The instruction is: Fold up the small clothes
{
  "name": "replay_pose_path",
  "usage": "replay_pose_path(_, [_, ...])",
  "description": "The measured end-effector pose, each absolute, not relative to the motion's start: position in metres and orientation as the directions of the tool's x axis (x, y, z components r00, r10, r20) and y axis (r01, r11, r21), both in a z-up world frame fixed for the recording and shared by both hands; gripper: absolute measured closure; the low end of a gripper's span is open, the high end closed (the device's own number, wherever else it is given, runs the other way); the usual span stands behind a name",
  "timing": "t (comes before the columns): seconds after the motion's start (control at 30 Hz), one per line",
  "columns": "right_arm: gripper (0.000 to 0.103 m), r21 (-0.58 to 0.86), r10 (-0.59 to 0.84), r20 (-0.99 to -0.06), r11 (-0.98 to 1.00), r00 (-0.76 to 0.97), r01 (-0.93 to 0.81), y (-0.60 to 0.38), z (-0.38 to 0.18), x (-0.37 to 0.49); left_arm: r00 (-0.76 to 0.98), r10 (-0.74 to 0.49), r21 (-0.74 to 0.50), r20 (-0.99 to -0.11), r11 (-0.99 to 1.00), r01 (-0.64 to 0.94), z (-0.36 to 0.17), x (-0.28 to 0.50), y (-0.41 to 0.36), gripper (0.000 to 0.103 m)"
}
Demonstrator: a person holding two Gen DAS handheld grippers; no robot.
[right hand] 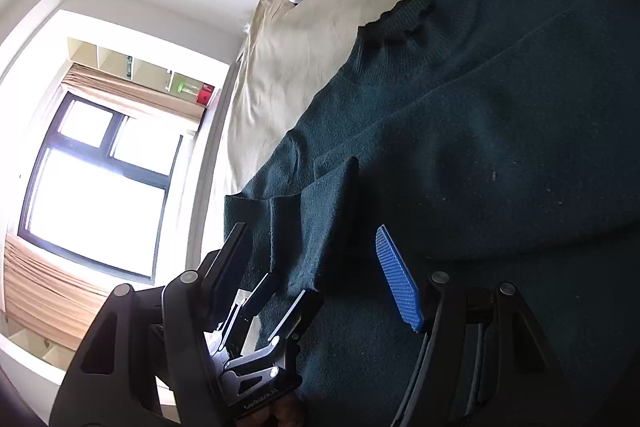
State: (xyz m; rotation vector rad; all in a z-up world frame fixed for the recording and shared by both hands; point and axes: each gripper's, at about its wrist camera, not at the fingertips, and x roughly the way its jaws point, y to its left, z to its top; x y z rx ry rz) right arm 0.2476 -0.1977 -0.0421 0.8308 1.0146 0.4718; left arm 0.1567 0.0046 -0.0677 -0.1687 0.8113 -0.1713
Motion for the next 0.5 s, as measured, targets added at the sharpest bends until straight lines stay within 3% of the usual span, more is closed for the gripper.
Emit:
replay_pose_path(0.17, [0.039, 0.745, 0.681, -0.637, 0.664, 0.362, 0.061, -0.163, -0.063, 0.276, 0.679, -0.238, -0.255, -0.695, 0.964, 0.077, -0.072, 0.157, 0.011, 0.013])
replay_pose_path(0.27, [0.042, 0.744, 0.692, -0.64, 0.667, 0.334, 0.045, -0.146, -0.067, 0.281, 0.685, -0.248, -0.268, -0.686, 0.96, 0.078, -0.072, 0.156, 0.013, 0.013])
replay_pose_path(0.43, [0.092, 0.683, 0.648, -0.684, 0.73, 0.334, -0.02, -0.129, -0.057, 0.286, 0.708, -0.289, -0.342, -0.645, 0.937, 0.07, -0.064, 0.148, 0.027, 0.013])
replay_pose_path(0.5, [0.095, 0.662, 0.626, -0.695, 0.749, 0.354, -0.027, -0.132, -0.049, 0.288, 0.732, -0.301, -0.393, -0.611, 0.918, 0.049, -0.054, 0.139, 0.04, 0.013])
